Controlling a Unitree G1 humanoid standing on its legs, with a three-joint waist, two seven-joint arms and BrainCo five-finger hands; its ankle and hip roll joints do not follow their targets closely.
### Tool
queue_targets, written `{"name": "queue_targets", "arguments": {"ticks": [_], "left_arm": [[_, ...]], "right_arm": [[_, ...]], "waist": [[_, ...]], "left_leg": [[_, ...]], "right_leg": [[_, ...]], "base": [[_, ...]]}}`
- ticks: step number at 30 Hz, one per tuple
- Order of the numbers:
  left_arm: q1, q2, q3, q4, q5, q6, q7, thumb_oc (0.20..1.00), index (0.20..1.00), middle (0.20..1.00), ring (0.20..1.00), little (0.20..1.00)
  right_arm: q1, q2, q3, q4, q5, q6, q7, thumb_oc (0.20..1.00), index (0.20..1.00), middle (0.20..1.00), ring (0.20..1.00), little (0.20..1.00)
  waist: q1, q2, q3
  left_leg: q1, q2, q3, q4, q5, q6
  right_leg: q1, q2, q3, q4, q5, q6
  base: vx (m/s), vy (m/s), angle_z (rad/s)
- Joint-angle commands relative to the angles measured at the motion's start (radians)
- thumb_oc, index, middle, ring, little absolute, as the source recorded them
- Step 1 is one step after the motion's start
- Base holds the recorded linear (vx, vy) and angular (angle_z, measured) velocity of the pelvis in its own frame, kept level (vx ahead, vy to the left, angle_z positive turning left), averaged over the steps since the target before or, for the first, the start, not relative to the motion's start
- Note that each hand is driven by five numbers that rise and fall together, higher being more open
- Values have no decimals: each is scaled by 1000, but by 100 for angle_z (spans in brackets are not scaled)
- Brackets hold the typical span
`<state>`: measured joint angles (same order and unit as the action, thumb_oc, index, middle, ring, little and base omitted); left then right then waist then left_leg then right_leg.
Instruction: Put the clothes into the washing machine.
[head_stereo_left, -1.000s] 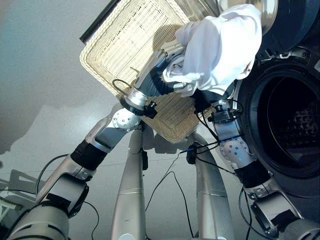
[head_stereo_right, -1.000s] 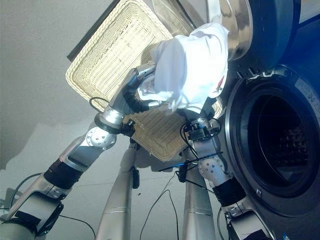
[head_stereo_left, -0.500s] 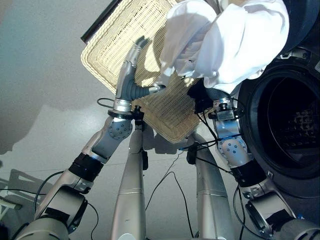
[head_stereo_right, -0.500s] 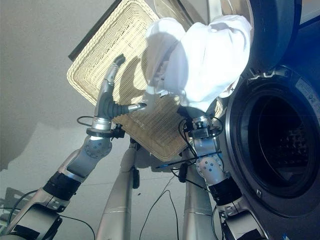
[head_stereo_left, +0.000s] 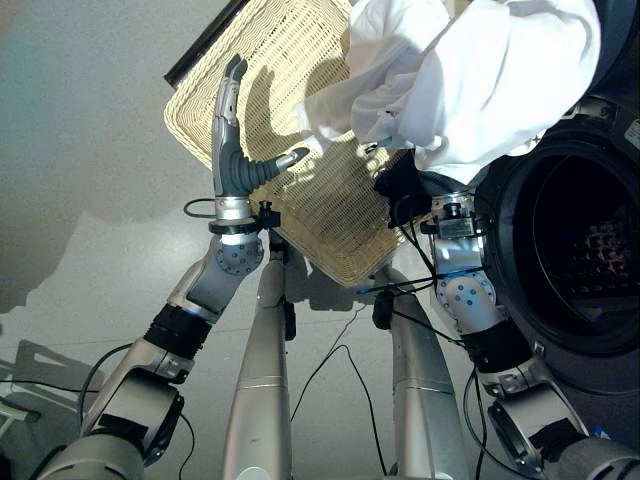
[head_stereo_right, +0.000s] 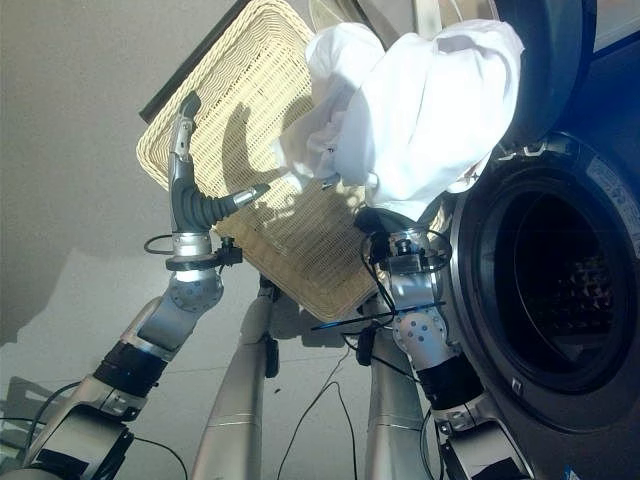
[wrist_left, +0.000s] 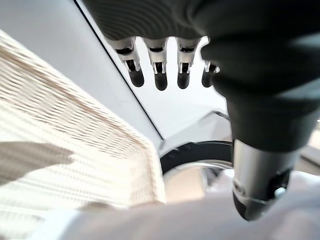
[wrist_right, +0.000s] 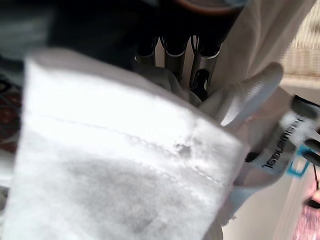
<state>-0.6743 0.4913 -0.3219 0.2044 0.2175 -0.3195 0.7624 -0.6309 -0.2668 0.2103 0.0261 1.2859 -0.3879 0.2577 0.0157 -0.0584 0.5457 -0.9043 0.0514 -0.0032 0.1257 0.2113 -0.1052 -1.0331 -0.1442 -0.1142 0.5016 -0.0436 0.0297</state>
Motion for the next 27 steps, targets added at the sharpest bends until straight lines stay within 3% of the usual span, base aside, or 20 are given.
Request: {"name": "queue_targets", "arguments": {"ticks": [1, 9, 11, 19, 24, 27], "left_arm": [[-47, -14, 33, 24, -42, -63, 63, 1000, 1000, 1000, 1000, 1000], [-89, 3, 5, 212, -71, -102, 130, 1000, 1000, 1000, 1000, 1000], [-113, 11, -7, 314, -114, -131, 161, 1000, 1000, 1000, 1000, 1000], [-135, 31, -36, 416, -146, -170, 210, 1000, 1000, 1000, 1000, 1000], [-155, 36, -55, 453, -143, -196, 222, 1000, 1000, 1000, 1000, 1000], [-163, 58, -93, 473, -143, -201, 226, 1000, 1000, 1000, 1000, 1000]], "right_arm": [[-3, -51, -33, -29, -31, -19, -25, 200, 200, 200, 200, 200], [10, -121, -67, 206, 87, -23, -29, 200, 200, 200, 200, 200], [23, -158, -94, 360, 198, -26, -9, 200, 200, 200, 200, 200], [56, -183, -168, 560, 434, -84, -29, 200, 200, 200, 200, 200], [23, -218, -240, 681, 517, -178, -139, 200, 200, 200, 200, 200], [-29, -328, -340, 835, 496, -280, -320, 200, 200, 200, 200, 200]], "waist": [[-40, 47, -26], [-58, 41, -26], [-71, 35, -26], [-87, 29, -26], [-86, 30, -26], [-79, 27, -26]], "left_leg": [[-23, -32, 22, 89, -85, -24], [-12, -23, 35, 78, -80, -29], [-9, -18, 43, 71, -78, -31], [-15, -12, 49, 68, -83, -29], [-29, -13, 46, 74, -81, -29], [-17, -9, 36, 88, -106, -30]], "right_leg": [[68, 27, -29, -259, 217, 139], [75, 40, -14, -267, 221, 137], [76, 50, -5, -276, 224, 136], [71, 56, 7, -289, 230, 133], [62, 55, 8, -292, 238, 130], [83, 56, 2, -289, 227, 133]], "base": [[-9, 46, 0], [-9, 46, -4], [-10, 71, -11], [-2, 30, -10], [4, 4, -4], [16, -32, -2]]}}
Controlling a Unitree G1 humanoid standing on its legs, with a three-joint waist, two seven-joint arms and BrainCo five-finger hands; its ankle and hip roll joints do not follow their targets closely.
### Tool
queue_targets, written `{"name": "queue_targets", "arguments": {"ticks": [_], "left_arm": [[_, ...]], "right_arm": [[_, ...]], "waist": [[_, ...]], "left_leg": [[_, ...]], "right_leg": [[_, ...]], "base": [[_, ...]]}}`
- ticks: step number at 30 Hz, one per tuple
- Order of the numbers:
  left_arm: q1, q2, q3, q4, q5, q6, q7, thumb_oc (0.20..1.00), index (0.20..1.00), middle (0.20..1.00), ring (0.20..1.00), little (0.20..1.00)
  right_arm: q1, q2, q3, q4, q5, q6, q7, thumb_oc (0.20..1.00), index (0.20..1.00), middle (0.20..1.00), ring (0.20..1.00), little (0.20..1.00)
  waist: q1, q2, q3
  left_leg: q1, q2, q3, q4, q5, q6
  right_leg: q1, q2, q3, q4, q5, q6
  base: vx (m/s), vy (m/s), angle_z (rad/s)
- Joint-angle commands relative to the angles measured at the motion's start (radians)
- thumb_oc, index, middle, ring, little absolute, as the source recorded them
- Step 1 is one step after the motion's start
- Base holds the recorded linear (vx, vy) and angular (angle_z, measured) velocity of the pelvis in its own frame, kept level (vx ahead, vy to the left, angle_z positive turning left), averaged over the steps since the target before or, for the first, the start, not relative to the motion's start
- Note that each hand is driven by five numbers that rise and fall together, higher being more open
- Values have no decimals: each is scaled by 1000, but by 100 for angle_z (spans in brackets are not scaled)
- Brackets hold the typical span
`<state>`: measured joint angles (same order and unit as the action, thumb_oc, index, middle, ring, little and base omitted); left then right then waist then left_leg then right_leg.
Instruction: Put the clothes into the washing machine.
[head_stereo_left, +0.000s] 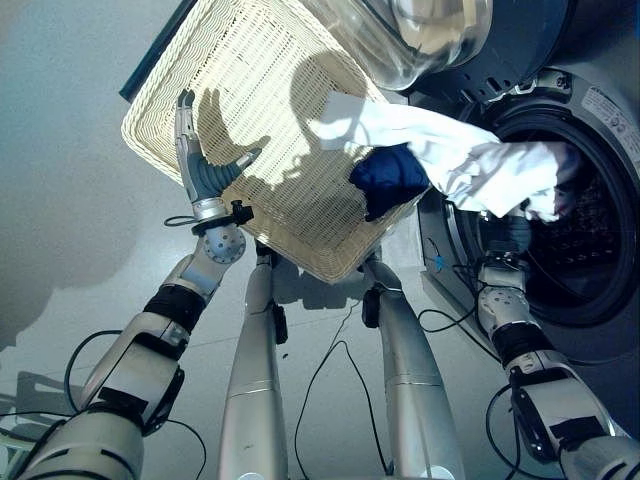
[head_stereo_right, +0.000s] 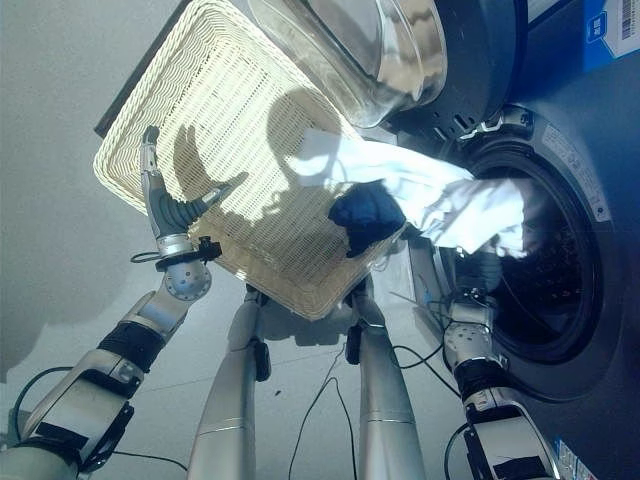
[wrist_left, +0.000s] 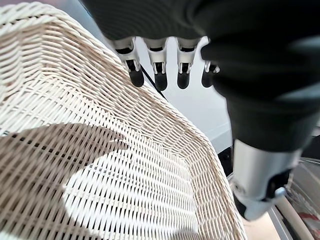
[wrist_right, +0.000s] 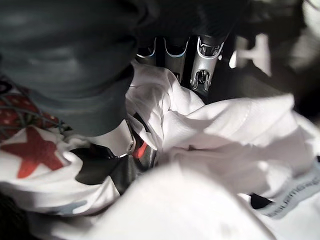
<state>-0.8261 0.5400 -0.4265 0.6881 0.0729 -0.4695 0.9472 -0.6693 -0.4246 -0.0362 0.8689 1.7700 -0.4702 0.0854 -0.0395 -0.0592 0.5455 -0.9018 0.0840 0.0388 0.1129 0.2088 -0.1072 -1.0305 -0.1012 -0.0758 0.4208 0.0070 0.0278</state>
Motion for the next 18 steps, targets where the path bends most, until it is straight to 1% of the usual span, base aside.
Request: {"name": "queue_targets", "arguments": {"ticks": [1, 2, 3, 4, 5, 6, 7, 8, 9, 11, 12, 13, 14, 16, 17, 18], "left_arm": [[-12, 18, 4, -13, 2, -51, 44, 1000, 1000, 1000, 1000, 1000], [-10, 39, -12, -22, 0, -47, 48, 1000, 1000, 1000, 1000, 1000], [-5, 48, -19, -28, -3, -42, 48, 1000, 1000, 1000, 1000, 1000], [-2, 57, -29, -36, -2, -35, 52, 1000, 1000, 1000, 1000, 1000], [1, 63, -32, -42, 0, -31, 55, 1000, 1000, 1000, 1000, 1000], [5, 73, -41, -53, -1, -23, 58, 1000, 1000, 1000, 1000, 1000], [5, 80, -47, -56, 0, -21, 60, 1000, 1000, 1000, 1000, 1000], [3, 85, -47, -56, 1, -22, 59, 1000, 1000, 1000, 1000, 1000], [9, 100, -44, -56, 2, -26, 47, 1000, 1000, 1000, 1000, 1000], [9, 114, -43, -58, 0, -24, 38, 1000, 1000, 1000, 1000, 1000], [16, 132, -43, -54, -7, -31, 32, 1000, 1000, 1000, 1000, 1000], [15, 139, -40, -54, -13, -34, 25, 1000, 1000, 1000, 1000, 1000], [11, 152, -41, -52, -21, -36, 19, 1000, 1000, 1000, 1000, 1000], [12, 154, -42, -49, -25, -38, 14, 1000, 1000, 1000, 1000, 1000], [6, 160, -40, -40, -30, -46, 4, 1000, 1000, 1000, 1000, 1000], [-4, 167, -43, -28, -32, -61, -20, 1000, 1000, 1000, 1000, 1000]], "right_arm": [[2, -194, -107, 9, 3, -230, -200, 200, 200, 200, 200, 200], [0, -239, -142, 37, -86, -288, -354, 200, 200, 200, 200, 200], [5, -263, -143, 42, -111, -307, -420, 200, 200, 200, 200, 200], [-1, -297, -151, 53, -160, -347, -525, 200, 200, 200, 200, 200], [-8, -326, -165, 47, -228, -354, -627, 200, 200, 200, 200, 200], [-16, -375, -168, 43, -294, -363, -756, 200, 200, 200, 200, 200], [-30, -415, -169, 49, -330, -385, -830, 200, 200, 200, 200, 200], [-45, -446, -176, 52, -381, -383, -891, 200, 200, 200, 200, 200], [-54, -509, -178, 66, -432, -357, -975, 200, 200, 200, 200, 200], [-58, -563, -182, 89, -445, -360, -998, 200, 200, 200, 200, 200], [-50, -612, -197, 104, -472, -333, -1011, 200, 200, 200, 200, 200], [-48, -631, -197, 109, -474, -329, -1020, 200, 200, 200, 200, 200], [-57, -668, -206, 127, -513, -301, -1057, 200, 200, 200, 200, 200], [-57, -675, -204, 131, -520, -292, -1073, 200, 200, 200, 200, 200], [-59, -699, -206, 164, -517, -251, -1087, 200, 200, 200, 200, 200], [-59, -721, -178, 228, -490, -122, -1036, 768, 768, 768, 768, 768]], "waist": [[-24, 25, -25], [-25, 16, -25], [-24, 12, -25], [-24, 6, -25], [-26, 1, -25], [-24, -5, -25], [-24, -10, -25], [-26, -14, -25], [-24, -19, -25], [-27, -25, -25], [-30, -32, -25], [-30, -34, -25], [-34, -40, -25], [-32, -40, -25], [-34, -44, -25], [-28, -42, -25]], "left_leg": [[-24, -42, -9, 104, -105, -27], [-37, -42, -16, 109, -103, -23], [-30, -43, -20, 115, -114, -22], [-32, -44, -24, 116, -116, -19], [-32, -43, -27, 116, -119, -19], [-32, -44, -32, 121, -125, -17], [-35, -46, -38, 120, -123, -15], [-43, -47, -40, 118, -115, -14], [-31, -46, -46, 122, -130, -15], [-32, -44, -49, 121, -128, -15], [-24, -44, -53, 122, -132, -15], [-24, -45, -55, 124, -133, -14], [-27, -45, -55, 122, -126, -11], [-18, -43, -57, 123, -136, -11], [-24, -44, -57, 121, -126, -9], [-12, -42, -57, 124, -133, -9]], "right_leg": [[78, 13, -37, -208, 178, 135], [72, 14, -40, -208, 186, 134], [81, 16, -41, -206, 180, 135], [82, 18, -43, -207, 183, 137], [84, 19, -45, -209, 185, 138], [87, 20, -47, -213, 186, 138], [87, 21, -49, -215, 190, 139], [81, 20, -51, -219, 199, 138], [94, 22, -51, -220, 189, 140], [96, 22, -53, -223, 191, 141], [105, 25, -54, -224, 191, 141], [104, 25, -54, -225, 191, 140], [101, 25, -54, -228, 197, 138], [110, 27, -54, -227, 190, 139], [106, 26, -55, -228, 195, 137], [120, 29, -55, -225, 185, 136]], "base": [[18, -108, 0], [23, -109, 1], [17, -131, 3], [12, -97, 5], [2, -110, 5], [1, -95, 1], [-11, -83, -5], [0, -76, -5], [6, -60, -4], [18, -50, -4], [9, -40, -4], [-7, -33, -3], [0, 0, 0], [0, 0, 0], [0, 0, 0], [34, -3, 0]]}}
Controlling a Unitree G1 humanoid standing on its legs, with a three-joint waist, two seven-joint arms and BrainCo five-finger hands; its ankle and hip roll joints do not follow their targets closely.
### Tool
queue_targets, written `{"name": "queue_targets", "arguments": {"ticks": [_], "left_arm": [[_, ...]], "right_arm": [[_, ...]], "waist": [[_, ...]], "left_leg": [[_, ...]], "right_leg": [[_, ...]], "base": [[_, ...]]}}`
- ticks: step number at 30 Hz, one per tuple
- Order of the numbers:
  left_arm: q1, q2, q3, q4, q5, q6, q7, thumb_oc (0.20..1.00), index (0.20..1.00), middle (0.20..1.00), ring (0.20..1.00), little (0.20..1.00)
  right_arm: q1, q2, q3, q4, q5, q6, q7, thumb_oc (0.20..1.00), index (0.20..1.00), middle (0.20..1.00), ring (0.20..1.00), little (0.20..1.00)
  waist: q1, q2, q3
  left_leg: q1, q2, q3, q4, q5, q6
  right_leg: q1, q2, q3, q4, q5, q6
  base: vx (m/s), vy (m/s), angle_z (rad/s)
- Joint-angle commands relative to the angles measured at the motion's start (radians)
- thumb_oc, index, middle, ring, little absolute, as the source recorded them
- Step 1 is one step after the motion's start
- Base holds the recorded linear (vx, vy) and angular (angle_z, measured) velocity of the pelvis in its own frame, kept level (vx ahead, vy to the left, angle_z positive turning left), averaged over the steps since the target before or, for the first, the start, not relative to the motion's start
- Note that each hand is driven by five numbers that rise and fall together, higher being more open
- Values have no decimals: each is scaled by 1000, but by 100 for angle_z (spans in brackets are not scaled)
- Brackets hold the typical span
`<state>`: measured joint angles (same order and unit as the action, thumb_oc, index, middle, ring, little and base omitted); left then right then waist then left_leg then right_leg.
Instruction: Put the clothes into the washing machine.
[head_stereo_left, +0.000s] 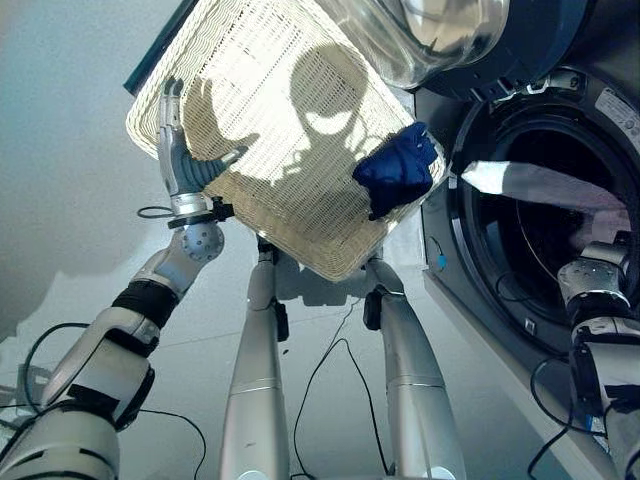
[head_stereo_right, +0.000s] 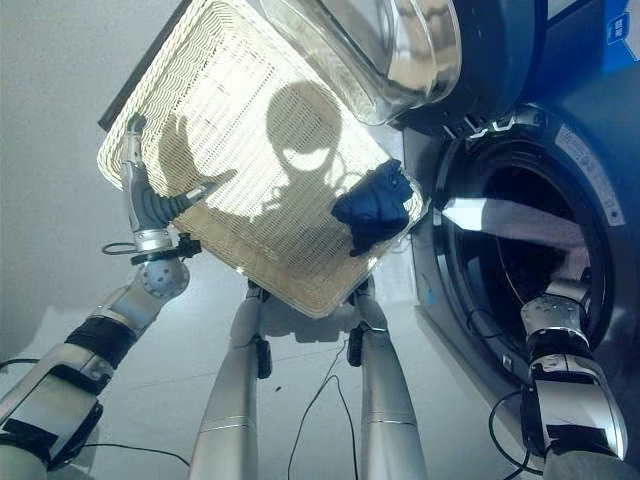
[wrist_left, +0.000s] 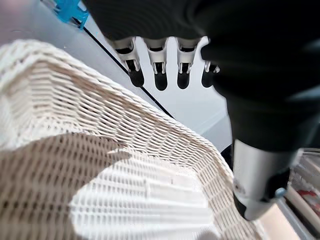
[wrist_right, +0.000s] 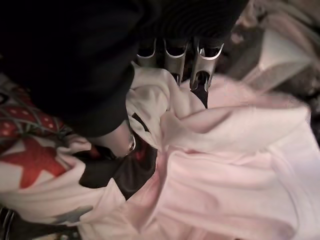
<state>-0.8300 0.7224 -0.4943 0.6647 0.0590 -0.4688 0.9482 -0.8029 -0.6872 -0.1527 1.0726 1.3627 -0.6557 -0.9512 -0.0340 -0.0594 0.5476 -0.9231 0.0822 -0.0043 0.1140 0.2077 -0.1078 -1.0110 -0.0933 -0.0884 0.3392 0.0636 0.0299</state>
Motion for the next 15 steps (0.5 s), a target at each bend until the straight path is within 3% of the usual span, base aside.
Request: {"name": "queue_targets", "arguments": {"ticks": [1, 3, 4, 5, 10, 14, 15], "left_arm": [[-9, -13, 19, -2, -12, -65, -27, 1000, 1000, 1000, 1000, 1000], [-22, -14, -1, 0, -4, -67, -37, 1000, 1000, 1000, 1000, 1000], [-27, -14, -5, -3, 3, -64, -42, 1000, 1000, 1000, 1000, 1000], [-47, -14, -30, -11, 22, -59, -70, 1000, 1000, 1000, 1000, 1000], [-100, -14, -108, -32, 49, -57, -133, 1000, 1000, 1000, 1000, 1000], [-153, -32, -154, -34, 48, -60, -209, 1000, 1000, 1000, 1000, 1000], [-174, -39, -176, -37, 53, -53, -226, 1000, 1000, 1000, 1000, 1000]], "right_arm": [[67, -466, -38, 55, -67, 120, 20, 1000, 1000, 1000, 1000, 1000], [57, -460, 14, 116, -80, 299, 114, 1000, 1000, 1000, 1000, 1000], [49, -459, 35, 133, -61, 335, 139, 1000, 1000, 1000, 1000, 1000], [37, -440, 86, 168, -80, 449, 201, 1000, 1000, 1000, 1000, 1000], [-17, -393, 229, 204, -306, 668, 234, 1000, 1000, 1000, 1000, 1000], [-109, -347, 355, 223, -692, 835, 261, 1000, 1000, 1000, 1000, 1000], [-133, -333, 399, 232, -720, 844, 272, 1000, 1000, 1000, 1000, 1000]], "waist": [[-31, -42, -28], [-28, -37, -28], [-28, -36, -28], [-22, -32, -28], [-7, -20, -28], [1, -4, -28], [0, 1, -28]], "left_leg": [[8, -44, -16, 123, -130, -7], [9, -46, -17, 124, -129, -6], [6, -51, -20, 126, -128, -4], [4, -54, -21, 128, -129, -1], [-9, -72, -30, 136, -127, 7], [-17, -76, -25, 144, -130, 12], [-20, -75, -23, 143, -129, 13]], "right_leg": [[99, 19, -42, -147, 132, 133], [100, 18, -43, -145, 132, 132], [97, 17, -42, -147, 135, 131], [95, 14, -45, -144, 134, 130], [82, 7, -59, -139, 143, 131], [72, 1, -64, -128, 140, 134], [68, 0, -64, -127, 140, 135]], "base": [[49, 0, 4], [21, -3, 5], [29, -29, 7], [30, -42, 7], [23, -47, 9], [6, -2, 4], [3, 9, 3]]}}
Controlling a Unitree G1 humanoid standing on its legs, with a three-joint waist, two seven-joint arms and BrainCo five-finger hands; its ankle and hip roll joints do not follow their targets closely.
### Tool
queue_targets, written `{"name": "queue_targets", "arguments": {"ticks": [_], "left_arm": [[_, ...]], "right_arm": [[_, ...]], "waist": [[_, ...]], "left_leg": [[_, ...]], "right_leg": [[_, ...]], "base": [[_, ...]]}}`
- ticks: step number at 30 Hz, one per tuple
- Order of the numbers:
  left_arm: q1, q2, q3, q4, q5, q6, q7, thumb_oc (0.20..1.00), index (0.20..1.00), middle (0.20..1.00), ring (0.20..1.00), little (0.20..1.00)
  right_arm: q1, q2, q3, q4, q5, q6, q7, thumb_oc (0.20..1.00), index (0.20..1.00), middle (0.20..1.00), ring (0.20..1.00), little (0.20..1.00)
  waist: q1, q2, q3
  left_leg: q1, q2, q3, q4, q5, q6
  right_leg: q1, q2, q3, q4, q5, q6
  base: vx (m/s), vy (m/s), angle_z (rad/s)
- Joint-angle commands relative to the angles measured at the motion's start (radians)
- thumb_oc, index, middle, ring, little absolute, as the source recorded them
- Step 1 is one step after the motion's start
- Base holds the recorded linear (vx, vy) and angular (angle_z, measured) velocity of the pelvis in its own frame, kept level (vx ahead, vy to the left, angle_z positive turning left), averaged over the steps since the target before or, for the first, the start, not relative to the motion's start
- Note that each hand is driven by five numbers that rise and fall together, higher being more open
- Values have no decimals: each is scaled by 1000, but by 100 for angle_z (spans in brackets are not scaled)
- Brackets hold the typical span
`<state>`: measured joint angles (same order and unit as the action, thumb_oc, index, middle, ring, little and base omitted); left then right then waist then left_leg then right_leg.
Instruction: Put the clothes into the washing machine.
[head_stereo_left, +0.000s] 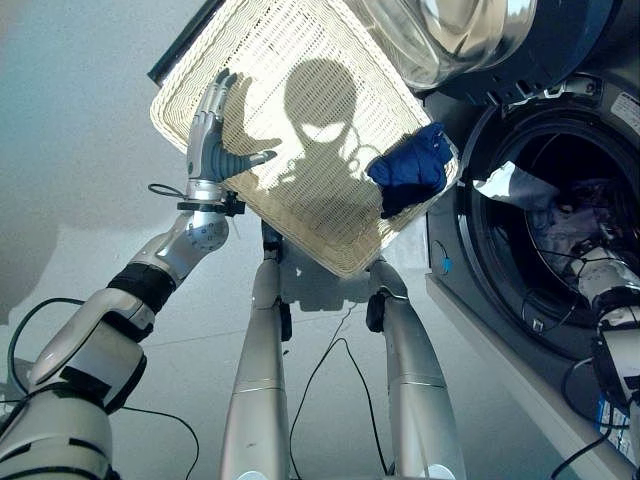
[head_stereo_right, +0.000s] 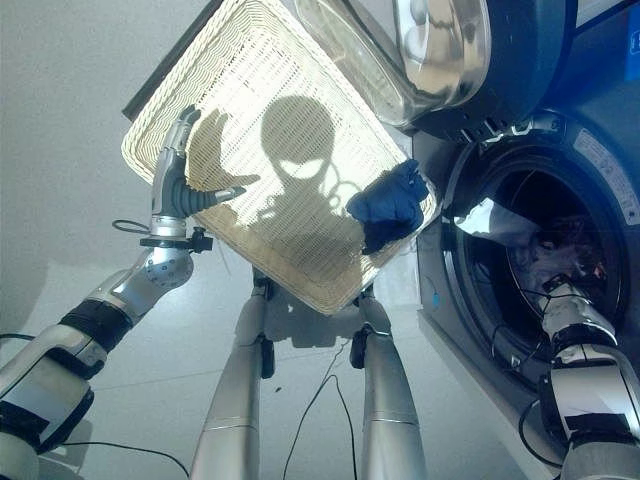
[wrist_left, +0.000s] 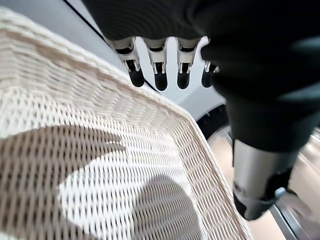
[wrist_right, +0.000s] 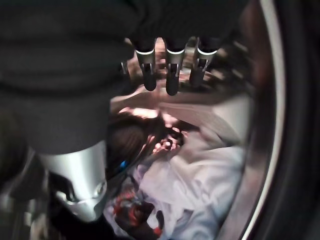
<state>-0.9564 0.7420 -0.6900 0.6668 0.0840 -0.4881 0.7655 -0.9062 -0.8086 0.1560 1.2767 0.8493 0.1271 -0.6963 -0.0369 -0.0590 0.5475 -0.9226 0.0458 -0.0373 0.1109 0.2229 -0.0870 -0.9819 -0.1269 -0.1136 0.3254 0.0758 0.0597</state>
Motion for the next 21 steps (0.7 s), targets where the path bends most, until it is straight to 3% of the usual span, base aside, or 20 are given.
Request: {"name": "queue_targets", "arguments": {"ticks": [1, 4, 14, 21], "left_arm": [[-59, -62, 10, -38, 48, -30, -49, 1000, 1000, 1000, 1000, 1000], [-83, -69, -19, -38, 36, -36, -72, 1000, 1000, 1000, 1000, 1000], [-90, -97, -11, -61, -7, 11, -96, 1000, 1000, 1000, 1000, 1000], [-20, -146, 116, -41, -91, 3, -67, 1000, 1000, 1000, 1000, 1000]], "right_arm": [[-40, -202, 106, 29, -212, 73, 23, 1000, 1000, 1000, 1000, 1000], [-58, -175, 131, 37, -271, 72, 63, 1000, 1000, 1000, 1000, 1000], [46, -32, 152, -156, -454, -127, 40, 1000, 1000, 1000, 1000, 1000], [155, 64, 147, -400, -524, -125, 0, 1000, 1000, 1000, 1000, 1000]], "waist": [[3, 3, -28], [1, 10, -28], [-26, 15, -28], [-46, 11, -28]], "left_leg": [[-21, -39, 12, 147, -145, -7], [-22, -38, 16, 142, -143, -6], [-25, -31, 43, 125, -144, -6], [-26, -24, 65, 122, -143, -16]], "right_leg": [[36, 34, -38, -111, 127, 105], [32, 35, -36, -109, 127, 106], [8, 46, -12, -106, 121, 108], [-6, 50, 2, -102, 113, 108]], "base": [[1, 22, 4], [-1, 5, 1], [-8, 26, 1], [-18, 47, -4]]}}
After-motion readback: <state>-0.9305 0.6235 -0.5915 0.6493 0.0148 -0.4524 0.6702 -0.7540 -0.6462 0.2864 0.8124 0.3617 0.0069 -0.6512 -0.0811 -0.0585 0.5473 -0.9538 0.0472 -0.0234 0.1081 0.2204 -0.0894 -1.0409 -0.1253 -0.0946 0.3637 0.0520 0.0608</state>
